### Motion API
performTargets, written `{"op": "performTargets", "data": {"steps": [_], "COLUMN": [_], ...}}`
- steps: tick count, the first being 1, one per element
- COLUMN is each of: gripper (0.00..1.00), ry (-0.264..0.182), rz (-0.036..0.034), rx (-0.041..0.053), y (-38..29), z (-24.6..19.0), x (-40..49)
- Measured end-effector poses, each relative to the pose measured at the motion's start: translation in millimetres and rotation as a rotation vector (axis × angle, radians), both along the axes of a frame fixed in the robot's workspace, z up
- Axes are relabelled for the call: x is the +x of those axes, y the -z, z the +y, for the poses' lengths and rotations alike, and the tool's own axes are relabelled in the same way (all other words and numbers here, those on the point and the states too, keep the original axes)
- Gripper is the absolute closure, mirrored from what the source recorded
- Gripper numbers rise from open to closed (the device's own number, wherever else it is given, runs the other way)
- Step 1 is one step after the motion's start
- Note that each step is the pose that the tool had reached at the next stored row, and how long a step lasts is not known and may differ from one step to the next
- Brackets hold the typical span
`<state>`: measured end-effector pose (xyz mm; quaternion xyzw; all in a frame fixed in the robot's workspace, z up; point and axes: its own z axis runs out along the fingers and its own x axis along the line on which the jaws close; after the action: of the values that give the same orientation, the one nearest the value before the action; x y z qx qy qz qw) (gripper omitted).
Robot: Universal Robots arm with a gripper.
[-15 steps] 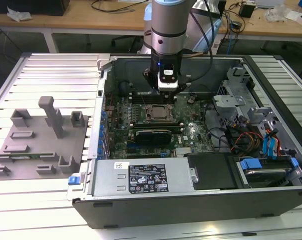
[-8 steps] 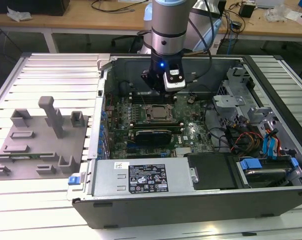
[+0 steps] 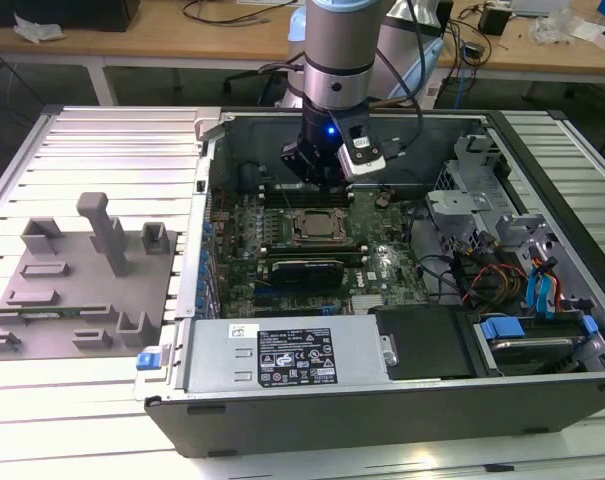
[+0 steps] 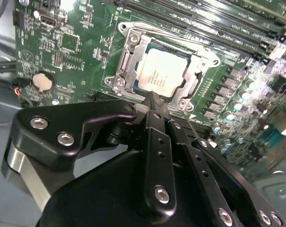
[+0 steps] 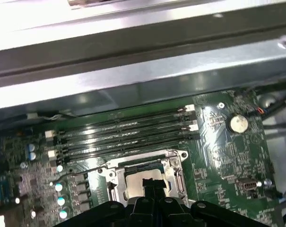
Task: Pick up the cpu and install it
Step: 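Close the cpu cover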
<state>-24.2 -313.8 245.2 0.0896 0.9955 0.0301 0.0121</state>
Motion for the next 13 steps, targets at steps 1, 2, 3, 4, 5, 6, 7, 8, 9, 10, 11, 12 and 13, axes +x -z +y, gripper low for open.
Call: {"op": "performTargets", "data": {"steps": [1,2,3,4,5,6,7,8,9,10,11,12,13], "gripper": [0.89,0.89,0.89,0.89,0.89,0.89,0.89,0.89,0.89,0.89,0.89,0.89,0.89], "ry": [0.000,0.000,-0.001,0.000,-0.001,0.000,0.000,0.000,0.000,0.000,-0.001,0.000,-0.001], "rz": [0.0000,-0.0001,0.0000,0.0000,0.0000,0.0001,0.0002,0.0003,0.0003,0.0005,0.0005,0.0004,0.0003], "rx": [0.0000,0.0000,-0.0003,-0.0005,-0.0013,-0.0022,-0.0025,-0.0026,-0.0027,-0.0029,-0.0027,-0.0027,-0.0027], "y": [0.0,0.1,0.1,0.2,0.2,0.4,0.6,1.0,1.3,2.0,2.6,3.2,4.2], "z": [0.0,-0.2,-1.2,-2.3,-3.2,-4.4,-5.8,-7.8,-9.5,-12.8,-14.0,-14.5,-14.7], "x": [0.0,0.0,0.1,0.0,0.0,0.0,0.0,0.0,0.0,0.0,-0.2,-0.7,-1.6]}}
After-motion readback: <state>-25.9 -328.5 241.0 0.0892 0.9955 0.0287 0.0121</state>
